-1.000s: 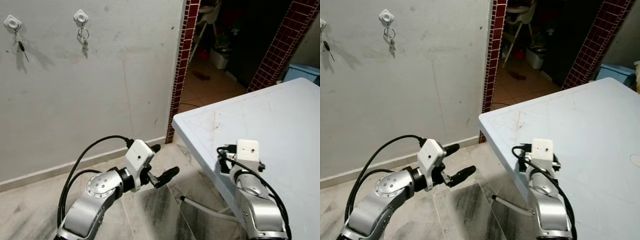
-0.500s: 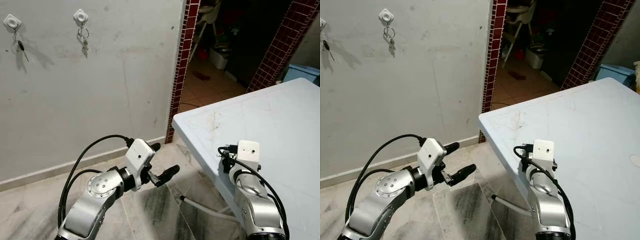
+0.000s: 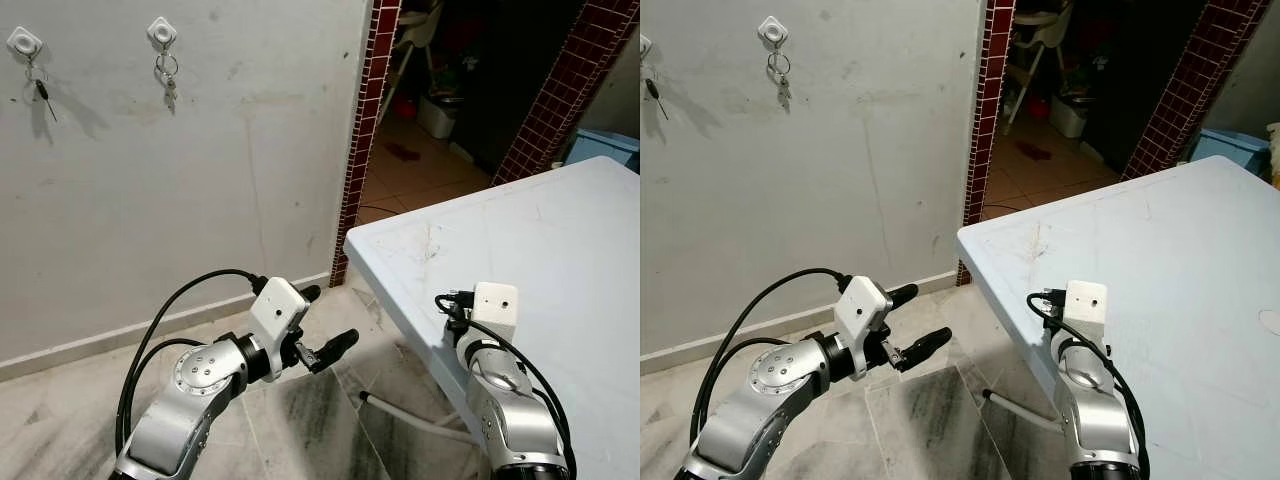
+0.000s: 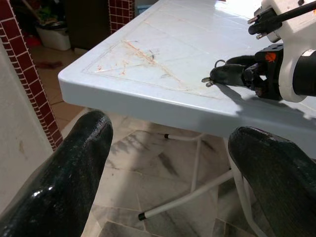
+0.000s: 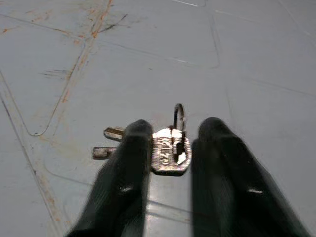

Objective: Hang keys on a hook

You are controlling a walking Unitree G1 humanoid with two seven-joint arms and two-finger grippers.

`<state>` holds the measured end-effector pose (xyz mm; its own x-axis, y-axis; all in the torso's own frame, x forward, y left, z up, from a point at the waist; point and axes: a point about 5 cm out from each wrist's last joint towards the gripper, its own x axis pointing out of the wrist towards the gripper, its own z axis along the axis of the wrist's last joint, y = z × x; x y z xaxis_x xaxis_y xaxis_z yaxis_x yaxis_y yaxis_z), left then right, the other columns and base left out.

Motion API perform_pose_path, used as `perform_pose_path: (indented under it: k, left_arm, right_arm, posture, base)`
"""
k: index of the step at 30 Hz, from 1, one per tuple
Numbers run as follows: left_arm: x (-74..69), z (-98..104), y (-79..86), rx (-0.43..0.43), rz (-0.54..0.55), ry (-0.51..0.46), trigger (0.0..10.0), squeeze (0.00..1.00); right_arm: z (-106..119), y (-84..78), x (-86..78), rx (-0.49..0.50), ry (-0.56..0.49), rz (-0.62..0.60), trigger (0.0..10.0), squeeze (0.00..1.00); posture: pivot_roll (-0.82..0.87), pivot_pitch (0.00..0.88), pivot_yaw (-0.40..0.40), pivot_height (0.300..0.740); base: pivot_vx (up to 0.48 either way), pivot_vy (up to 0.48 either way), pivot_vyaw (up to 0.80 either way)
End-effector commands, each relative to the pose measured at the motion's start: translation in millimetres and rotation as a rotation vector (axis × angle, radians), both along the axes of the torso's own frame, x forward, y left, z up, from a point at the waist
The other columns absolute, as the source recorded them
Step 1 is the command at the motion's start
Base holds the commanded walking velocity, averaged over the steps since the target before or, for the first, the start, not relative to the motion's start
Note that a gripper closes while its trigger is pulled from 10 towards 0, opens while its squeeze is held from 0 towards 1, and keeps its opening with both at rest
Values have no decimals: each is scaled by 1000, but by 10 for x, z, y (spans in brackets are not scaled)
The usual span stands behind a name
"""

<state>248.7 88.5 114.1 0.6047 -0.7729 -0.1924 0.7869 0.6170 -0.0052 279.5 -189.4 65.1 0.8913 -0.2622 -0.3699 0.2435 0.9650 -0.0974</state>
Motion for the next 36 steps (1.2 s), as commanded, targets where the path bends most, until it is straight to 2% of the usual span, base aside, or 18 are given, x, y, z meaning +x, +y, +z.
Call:
perform_pose_path:
  k: [1, 22, 28, 32, 36]
  left_arm:
    - [8, 46, -10, 2, 1, -28, 10000, 0]
    - [38, 59, 20, 10, 14, -40, 10000, 0]
    - [52, 64, 18, 10, 22, -48, 10000, 0]
    - [151, 106, 120, 20, 158, -112, 10000, 0]
    - [245, 177, 308, -10, 349, -146, 10000, 0]
  right_arm:
    - [7, -33, 11, 0, -2, -11, 0, 0]
    - [22, -25, 41, 13, -28, -13, 0, 0]
    - [127, -20, 62, 26, -87, -8, 0, 0]
    - [369, 22, 118, 75, -219, 24, 0, 0]
    - [557, 78, 132, 107, -307, 60, 0, 0]
  posture:
    - [62, 9, -94, 740]
    - [75, 2, -88, 740]
    - [74, 0, -88, 740]
    - [71, 0, -88, 740]
    - [76, 0, -88, 740]
  base:
    - [0, 0, 0]
    - [0, 0, 0]
    - [0, 0, 0]
    - [0, 0, 0]
    - [0, 0, 0]
